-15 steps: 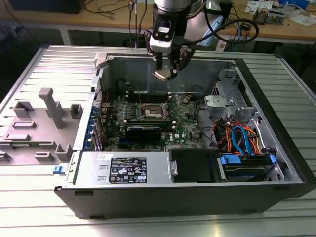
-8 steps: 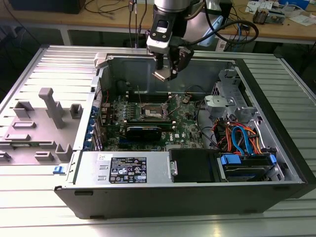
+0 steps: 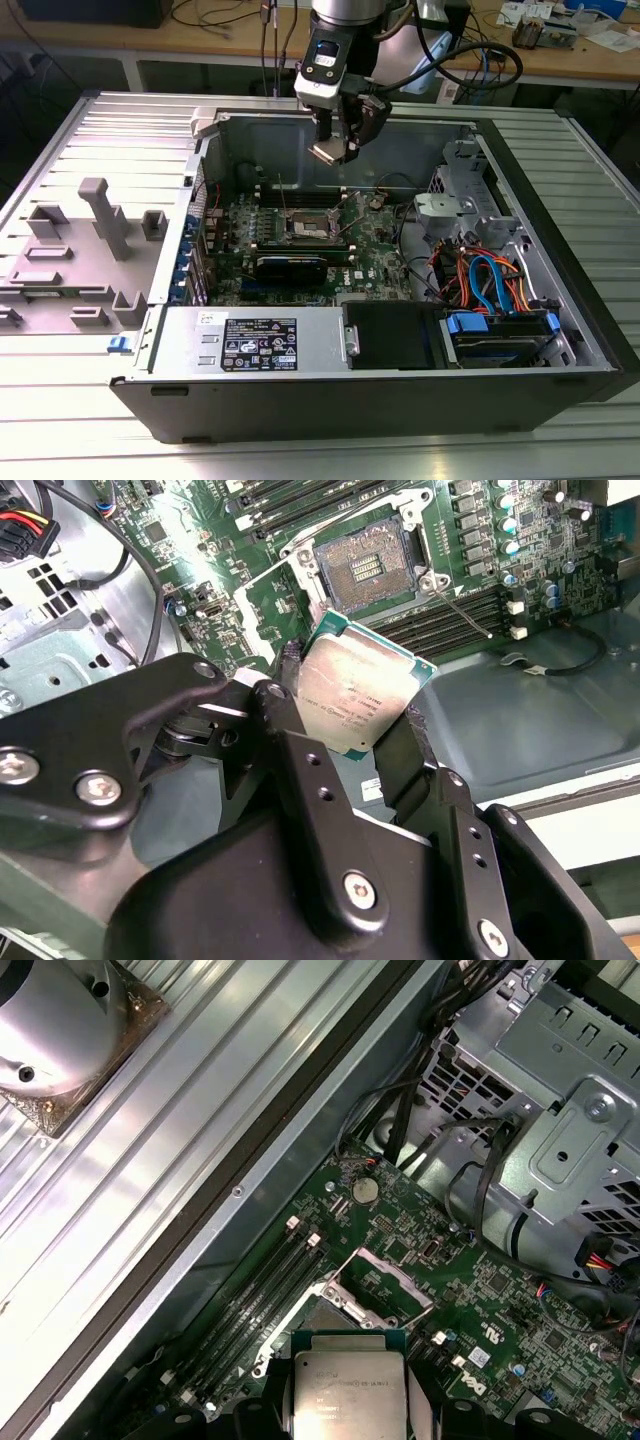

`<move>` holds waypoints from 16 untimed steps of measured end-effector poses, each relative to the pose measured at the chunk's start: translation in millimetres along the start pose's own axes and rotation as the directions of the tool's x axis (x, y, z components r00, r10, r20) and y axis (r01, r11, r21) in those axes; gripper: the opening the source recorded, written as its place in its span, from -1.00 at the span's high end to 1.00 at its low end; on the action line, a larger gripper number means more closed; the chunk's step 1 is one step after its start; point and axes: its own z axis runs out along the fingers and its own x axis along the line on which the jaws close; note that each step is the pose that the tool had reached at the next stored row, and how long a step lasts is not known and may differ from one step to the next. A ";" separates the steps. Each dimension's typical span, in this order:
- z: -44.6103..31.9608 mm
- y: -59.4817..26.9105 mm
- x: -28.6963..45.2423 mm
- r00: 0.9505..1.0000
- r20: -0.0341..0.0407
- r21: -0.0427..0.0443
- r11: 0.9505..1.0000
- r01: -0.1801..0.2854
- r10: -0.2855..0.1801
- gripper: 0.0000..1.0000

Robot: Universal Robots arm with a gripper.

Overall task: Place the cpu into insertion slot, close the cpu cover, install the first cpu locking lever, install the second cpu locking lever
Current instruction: 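Place the cpu into insertion slot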

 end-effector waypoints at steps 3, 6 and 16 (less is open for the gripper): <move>0.0 0.0 0.0 1.000 0.000 0.000 1.000 0.000 0.000 -0.08; 0.0 0.0 0.0 1.000 0.000 0.000 1.000 0.000 0.000 -0.08; 1.9 -0.2 0.0 0.999 0.003 -0.001 0.999 -0.047 0.047 -0.08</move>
